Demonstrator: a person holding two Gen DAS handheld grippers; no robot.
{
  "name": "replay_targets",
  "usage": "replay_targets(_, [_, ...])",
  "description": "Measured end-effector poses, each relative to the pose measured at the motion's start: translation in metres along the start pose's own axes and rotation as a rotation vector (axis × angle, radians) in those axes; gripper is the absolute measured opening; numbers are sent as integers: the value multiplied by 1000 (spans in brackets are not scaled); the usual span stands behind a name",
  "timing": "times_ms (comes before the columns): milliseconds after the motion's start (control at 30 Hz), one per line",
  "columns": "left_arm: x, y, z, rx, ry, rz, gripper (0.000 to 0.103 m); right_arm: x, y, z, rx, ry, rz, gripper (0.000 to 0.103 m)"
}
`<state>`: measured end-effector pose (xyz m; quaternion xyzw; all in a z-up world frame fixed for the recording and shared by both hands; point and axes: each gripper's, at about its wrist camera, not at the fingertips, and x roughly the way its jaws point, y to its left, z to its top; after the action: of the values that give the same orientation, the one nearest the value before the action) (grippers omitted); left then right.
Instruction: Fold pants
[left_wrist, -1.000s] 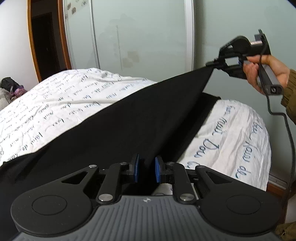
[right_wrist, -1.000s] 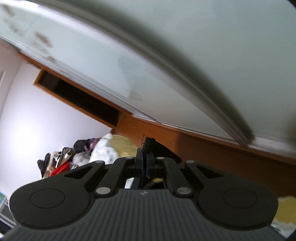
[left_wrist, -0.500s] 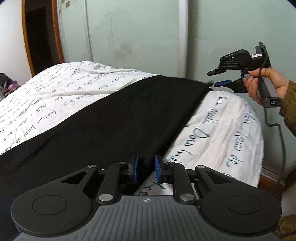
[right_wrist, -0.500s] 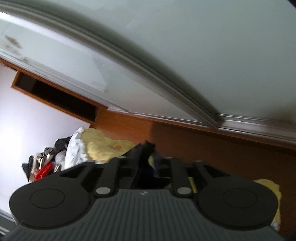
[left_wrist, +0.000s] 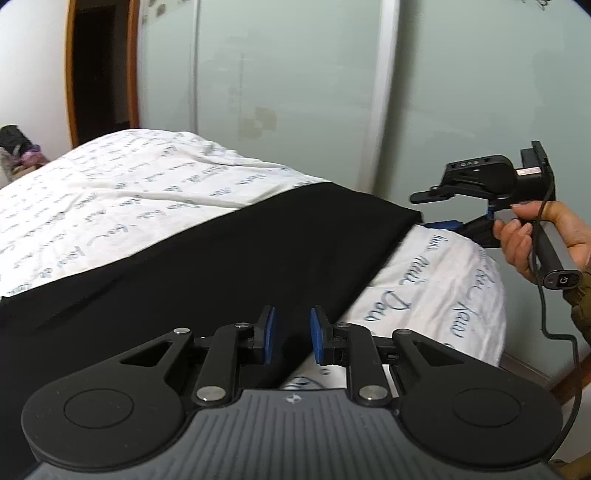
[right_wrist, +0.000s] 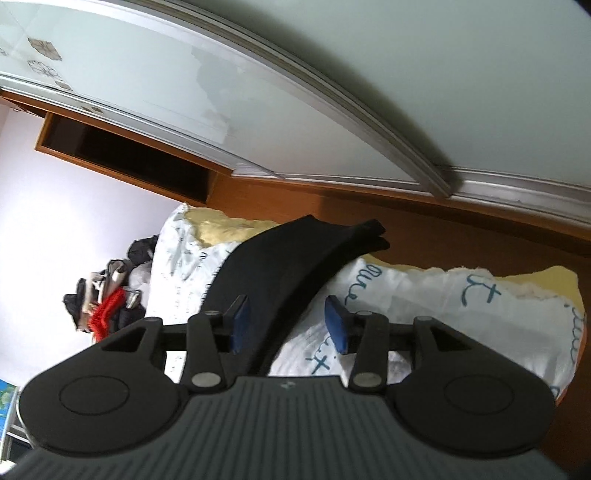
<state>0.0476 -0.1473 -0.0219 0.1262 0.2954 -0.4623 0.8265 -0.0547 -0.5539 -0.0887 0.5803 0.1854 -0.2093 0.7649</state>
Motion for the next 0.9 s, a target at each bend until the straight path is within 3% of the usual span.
replay_targets(133, [0,8,2,-39,-2,25,21,9,0,8,-1,-24,-5,42])
replay_targets(167, [0,10,1,-48,0,29,28,12,-3,10,-7,-35,-8,42])
replay_targets(233, [-2,13,1,-57,-5,55,51,17,-2,14,-5,-56,-28,43])
replay_targets(267, [-4,15,-1,-59,-15,80,74,21,-4,16,-11,-64,-32,42])
replay_targets(300, [-8,16,-2,-60,-32,116,84,24,-3,16,-24,-74,-39,42])
replay_targets(400, [-17,23,-3,-48,-45,154,84,27,-2,16,-44,-94,-52,22])
replay_targets(533, [-31,38,-11,-34,-48,224,84,23,-5,14,-47,-98,-93,23])
replay_targets(567, [-34,43,-14,-25,-44,262,84,19,-6,13,-28,-116,-115,29])
replay_targets(600, [-38,51,-17,-21,-40,315,84,11,-4,10,-18,-155,-144,46])
replay_targets(633, [-40,58,-21,-22,-33,366,84,0,2,5,-32,-224,-169,56])
replay_targets(667, [-43,66,-24,-27,-24,416,84,-10,10,-1,-72,-283,-171,58])
replay_targets(733, [-50,86,-31,-56,-3,499,84,-20,42,-18,-249,-338,-114,71])
replay_targets(800, [-59,106,-38,-108,11,561,84,-14,83,-44,-473,-288,-37,95])
replay_targets(900, [-76,134,-51,-183,14,642,84,15,143,-99,-813,-89,107,98])
